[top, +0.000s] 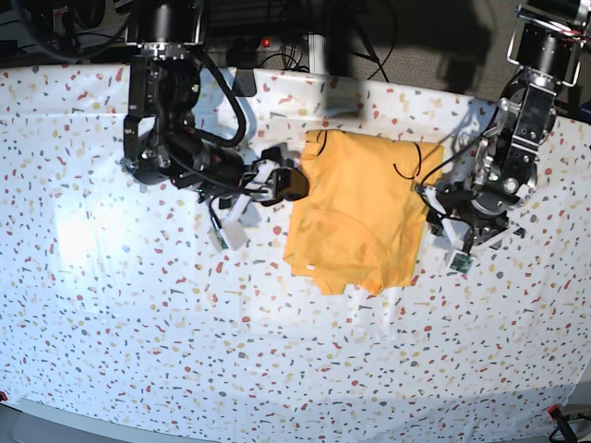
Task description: Fold the T-shirt properly
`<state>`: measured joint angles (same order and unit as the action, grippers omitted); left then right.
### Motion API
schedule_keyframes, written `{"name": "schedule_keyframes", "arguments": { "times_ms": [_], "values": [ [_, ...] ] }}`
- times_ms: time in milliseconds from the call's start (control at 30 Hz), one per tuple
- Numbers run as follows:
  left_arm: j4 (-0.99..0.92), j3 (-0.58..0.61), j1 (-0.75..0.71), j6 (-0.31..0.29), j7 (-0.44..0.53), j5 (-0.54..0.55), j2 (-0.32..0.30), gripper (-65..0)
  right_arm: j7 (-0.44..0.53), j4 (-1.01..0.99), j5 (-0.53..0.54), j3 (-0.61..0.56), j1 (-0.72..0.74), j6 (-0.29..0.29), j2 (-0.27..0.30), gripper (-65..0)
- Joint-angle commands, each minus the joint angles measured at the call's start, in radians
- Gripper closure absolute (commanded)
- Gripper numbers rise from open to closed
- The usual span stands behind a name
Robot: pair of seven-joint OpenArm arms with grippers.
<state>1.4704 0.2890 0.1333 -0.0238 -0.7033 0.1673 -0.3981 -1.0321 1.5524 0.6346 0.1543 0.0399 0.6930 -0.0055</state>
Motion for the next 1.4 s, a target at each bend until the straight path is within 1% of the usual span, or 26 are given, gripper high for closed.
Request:
{"name": "schedule_keyframes", "arguments": {
  "times_ms": [0,33,100,167,233,333,433,533,667,733,800,967,1000,1067,1200,1300,1367],
  "values": [
    [0.018,-0.014,0.023,0.022,0.023,0.024,-0.023,-30.5,0.045,0.021,0.028,0.018,0.018,0.005,-0.002,-28.8],
    [0.018,-0.027,0.022,0.037,0.023,0.061,-0.032,-30.5,0.085,0.025,0.028,0.04,0.017,0.005,-0.002,-28.8],
    [0.018,-0.075,0.016,0.039,0.022,0.137,-0.04,-30.5,0.141,0.039,0.027,0.082,0.012,0.005,-0.002,-28.8],
    [0.018,-0.143,0.006,0.026,0.016,0.191,-0.04,-30.5,0.145,0.062,0.027,0.119,0.008,0.005,-0.002,-28.8],
    [0.018,-0.223,-0.01,-0.027,0.01,0.243,-0.04,-30.5,0.134,0.089,0.027,0.142,0.003,0.005,0.002,-28.8],
    [0.026,-0.347,-0.055,-0.133,-0.011,0.316,-0.04,-30.5,0.118,0.135,0.027,0.146,-0.017,0.005,0.033,-28.8],
    [0.053,-0.454,-0.129,-0.213,-0.023,0.361,-0.04,-30.5,0.1,0.187,0.028,0.146,-0.07,0.005,0.068,-28.8],
    [0.092,-0.533,-0.222,-0.298,-0.042,0.389,-0.04,-30.5,0.068,0.247,0.051,0.147,-0.145,0.005,0.086,-28.8],
    [0.202,-0.61,-0.361,-0.352,-0.04,0.46,-0.039,-30.5,0.044,0.346,0.058,0.148,-0.261,0.005,0.089,-28.8],
    [0.275,-0.65,-0.426,-0.363,-0.041,0.49,-0.035,-30.5,0.044,0.396,0.058,0.148,-0.324,0.005,0.088,-28.8],
    [0.342,-0.69,-0.488,-0.364,-0.045,0.492,-0.027,-30.5,0.042,0.443,0.058,0.148,-0.391,0.005,0.089,-28.8],
    [0.452,-0.749,-0.627,-0.368,-0.068,0.492,-0.026,-30.5,0.036,0.518,0.068,0.148,-0.565,0.005,0.089,-28.8],
    [0.465,-0.753,-0.653,-0.38,-0.068,0.492,-0.026,-30.5,0.036,0.518,0.087,0.148,-0.598,0.005,0.089,-28.8],
    [0.477,-0.753,-0.705,-0.425,-0.082,0.505,-0.026,-30.5,0.036,0.518,0.108,0.147,-0.659,0.005,0.087,-28.8],
    [0.476,-0.753,-0.796,-0.502,-0.101,0.565,-0.002,-30.5,0.037,0.518,0.104,0.148,-0.761,0.005,0.086,-28.8],
    [0.466,-0.753,-0.828,-0.531,-0.157,0.585,0.019,-30.5,0.041,0.517,0.103,0.146,-0.816,0.005,0.086,-28.8],
    [0.44,-0.753,-0.85,-0.554,-0.156,0.581,0.018,-30.5,0.041,0.515,0.102,0.146,-0.837,0.005,0.086,-28.8]
  ]
}}
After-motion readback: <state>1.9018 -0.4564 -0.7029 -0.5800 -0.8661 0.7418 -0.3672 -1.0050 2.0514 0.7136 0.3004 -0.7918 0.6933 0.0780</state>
